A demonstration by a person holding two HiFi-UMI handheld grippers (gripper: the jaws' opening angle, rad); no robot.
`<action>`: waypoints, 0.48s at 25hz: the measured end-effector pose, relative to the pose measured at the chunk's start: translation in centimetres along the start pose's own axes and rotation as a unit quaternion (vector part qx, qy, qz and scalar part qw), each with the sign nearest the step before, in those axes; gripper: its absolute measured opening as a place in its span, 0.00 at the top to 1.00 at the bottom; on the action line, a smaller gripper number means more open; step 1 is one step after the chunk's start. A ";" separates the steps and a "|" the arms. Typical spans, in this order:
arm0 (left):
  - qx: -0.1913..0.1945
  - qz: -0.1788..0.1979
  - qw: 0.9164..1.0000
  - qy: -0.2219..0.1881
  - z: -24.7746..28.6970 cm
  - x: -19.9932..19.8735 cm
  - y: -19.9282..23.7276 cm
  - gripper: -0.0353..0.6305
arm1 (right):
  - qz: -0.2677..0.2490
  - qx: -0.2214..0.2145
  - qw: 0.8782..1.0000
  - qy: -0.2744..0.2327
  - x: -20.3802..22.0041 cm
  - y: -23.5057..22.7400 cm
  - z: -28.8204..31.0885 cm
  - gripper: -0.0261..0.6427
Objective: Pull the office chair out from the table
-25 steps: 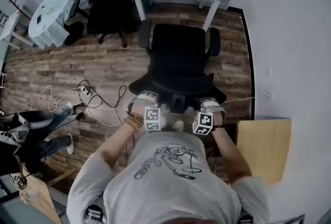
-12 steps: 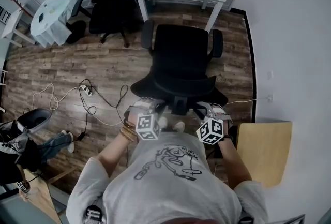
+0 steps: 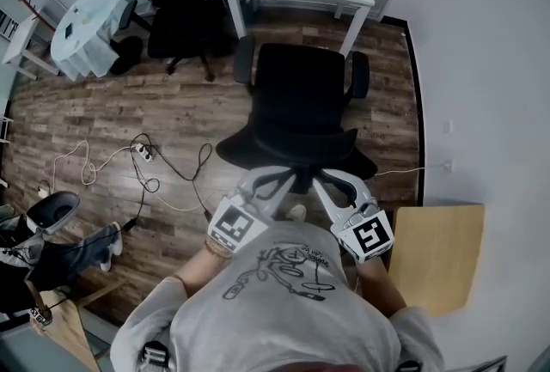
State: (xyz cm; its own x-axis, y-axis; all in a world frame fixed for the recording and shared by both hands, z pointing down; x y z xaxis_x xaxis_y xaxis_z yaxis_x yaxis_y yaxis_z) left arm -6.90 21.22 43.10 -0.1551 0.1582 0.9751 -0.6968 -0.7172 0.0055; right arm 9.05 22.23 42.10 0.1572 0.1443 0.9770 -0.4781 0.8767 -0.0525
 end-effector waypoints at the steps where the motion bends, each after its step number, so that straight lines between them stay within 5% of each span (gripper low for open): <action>1: -0.005 -0.017 1.000 -0.023 -0.1 -0.9 -0.2 0.94 | 0.002 0.003 1.000 -0.014 -0.8 0.3 -0.2 0.88; 5: -0.021 -0.054 0.995 -0.081 -0.8 -3.7 -0.4 0.94 | -0.001 0.012 0.998 -0.059 -3.6 1.3 -0.5 0.90; 12: -0.015 -0.063 0.994 -0.092 -1.1 -5.1 -1.2 0.94 | 0.009 0.010 0.996 -0.089 -5.4 2.6 -1.1 0.94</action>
State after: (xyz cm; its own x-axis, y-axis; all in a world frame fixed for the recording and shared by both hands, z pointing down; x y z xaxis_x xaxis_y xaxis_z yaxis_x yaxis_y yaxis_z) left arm -6.05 22.08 37.86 0.0637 0.1170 0.9911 -0.7232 -0.6789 0.1266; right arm 7.89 24.20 36.47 -0.0066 0.0757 0.9971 -0.4962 0.8655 -0.0689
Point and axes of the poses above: the fingertips, and each gripper's own axes: z forward along the fingers, y to its left, x out of its underside, the point moved 8 cm from there along -z, backward along the fingers, and after that the axes turned 11 degrees about -x, right-handed, at the moved point
